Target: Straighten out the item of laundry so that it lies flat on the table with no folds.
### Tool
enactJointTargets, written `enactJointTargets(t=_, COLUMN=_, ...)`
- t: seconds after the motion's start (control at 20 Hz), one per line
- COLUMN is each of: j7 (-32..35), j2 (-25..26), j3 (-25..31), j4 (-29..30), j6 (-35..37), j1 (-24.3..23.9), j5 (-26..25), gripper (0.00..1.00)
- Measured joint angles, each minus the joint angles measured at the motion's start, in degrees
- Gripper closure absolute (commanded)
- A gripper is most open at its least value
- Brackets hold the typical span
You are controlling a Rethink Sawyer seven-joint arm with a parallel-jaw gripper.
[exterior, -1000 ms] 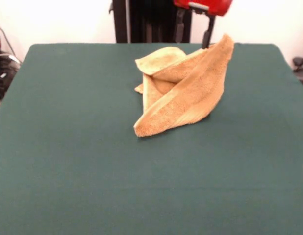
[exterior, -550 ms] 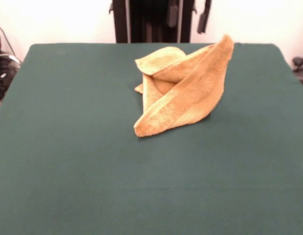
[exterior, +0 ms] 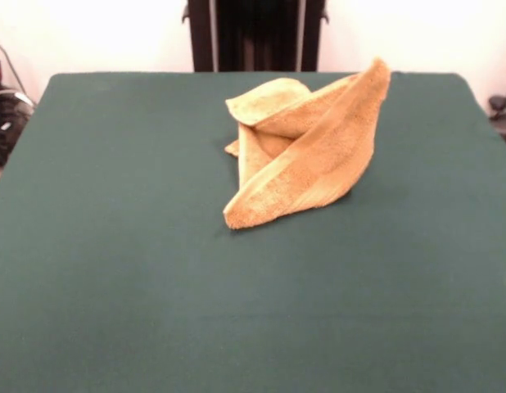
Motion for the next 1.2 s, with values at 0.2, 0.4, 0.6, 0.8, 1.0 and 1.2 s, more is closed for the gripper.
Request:
enactJointTargets(t=0.2, j7=-0.8, j2=-1.4, j3=1.8, j4=-0.1, j6=-0.1, j1=-0.5, j5=-2.1, gripper=0.00)
enactJointTargets(t=0.4, j7=-0.8, j2=-2.3, j3=3.9, j4=-0.1, j6=-0.3, j1=-0.8, j5=-4.3, gripper=0.00)
enactJointTargets(t=0.6, j7=-2.1, j2=-3.2, j3=9.3, j4=0.0, j6=-0.3, j1=-3.1, j5=-6.5, gripper=0.00)
enactJointTargets(t=0.8, j7=-6.2, j2=-4.1, j3=15.8, j4=0.8, j6=-0.3, j1=-6.9, j5=-8.0, gripper=0.00)
enactJointTargets(t=1.0, j7=-13.5, j2=-4.6, j3=23.0, j4=2.5, j6=-0.3, j1=-12.0, j5=-8.7, gripper=0.00)
enactJointTargets(t=1.2, j7=-22.2, j2=-4.0, j3=29.2, j4=4.0, j6=-0.4, j1=-17.1, j5=-10.5, gripper=0.00)
